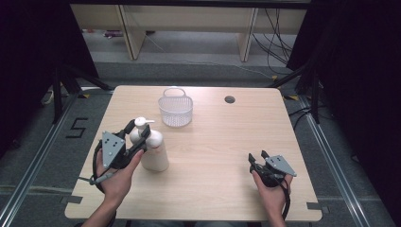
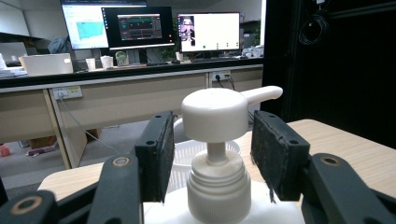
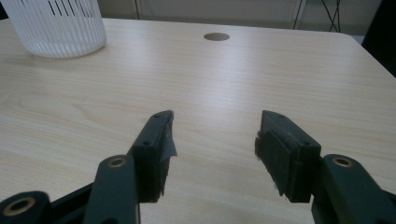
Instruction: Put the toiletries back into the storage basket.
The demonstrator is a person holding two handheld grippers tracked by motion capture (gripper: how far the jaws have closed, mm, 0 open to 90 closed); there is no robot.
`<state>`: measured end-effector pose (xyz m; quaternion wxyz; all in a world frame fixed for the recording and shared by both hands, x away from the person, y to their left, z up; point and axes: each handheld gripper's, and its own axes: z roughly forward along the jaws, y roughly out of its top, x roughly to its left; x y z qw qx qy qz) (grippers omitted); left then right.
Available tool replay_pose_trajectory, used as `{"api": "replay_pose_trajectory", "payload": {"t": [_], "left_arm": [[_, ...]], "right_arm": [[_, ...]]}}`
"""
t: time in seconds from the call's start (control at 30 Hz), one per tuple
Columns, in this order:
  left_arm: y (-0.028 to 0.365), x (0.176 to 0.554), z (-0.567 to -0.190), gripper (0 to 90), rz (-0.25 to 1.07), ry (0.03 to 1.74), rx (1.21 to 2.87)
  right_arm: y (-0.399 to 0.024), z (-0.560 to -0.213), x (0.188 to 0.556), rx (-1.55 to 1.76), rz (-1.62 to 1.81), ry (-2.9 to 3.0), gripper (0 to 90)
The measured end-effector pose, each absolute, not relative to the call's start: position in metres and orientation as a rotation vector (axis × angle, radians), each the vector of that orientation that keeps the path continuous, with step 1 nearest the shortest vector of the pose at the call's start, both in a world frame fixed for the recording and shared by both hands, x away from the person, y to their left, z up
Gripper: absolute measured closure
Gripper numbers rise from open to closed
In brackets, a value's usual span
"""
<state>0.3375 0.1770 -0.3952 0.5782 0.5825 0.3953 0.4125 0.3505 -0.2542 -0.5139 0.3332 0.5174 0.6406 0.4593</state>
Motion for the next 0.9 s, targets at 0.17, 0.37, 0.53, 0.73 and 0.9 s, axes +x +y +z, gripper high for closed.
{"api": "replay_pose_trajectory", "payload": {"t": [0.17,0.37,0.53,0.73,0.9], "left_arm": [[0.175,0.341,-0.394,51.3,0.97,0.942,1.358],[0.173,0.342,-0.392,57.5,0.966,0.952,1.36],[0.173,0.342,-0.391,58.6,0.958,0.953,1.363],[0.175,0.343,-0.388,58.8,0.928,0.945,1.369],[0.174,0.342,-0.379,58.9,0.93,0.928,1.354]], "right_arm": [[-0.254,-0.514,0.351,1.363,1.199,1.671,45.7],[-0.255,-0.514,0.351,1.347,1.197,1.671,45.7],[-0.255,-0.513,0.35,1.359,1.186,1.68,45.7],[-0.254,-0.514,0.351,1.355,1.199,1.67,45.6],[-0.255,-0.514,0.351,1.346,1.194,1.672,45.6]]}}
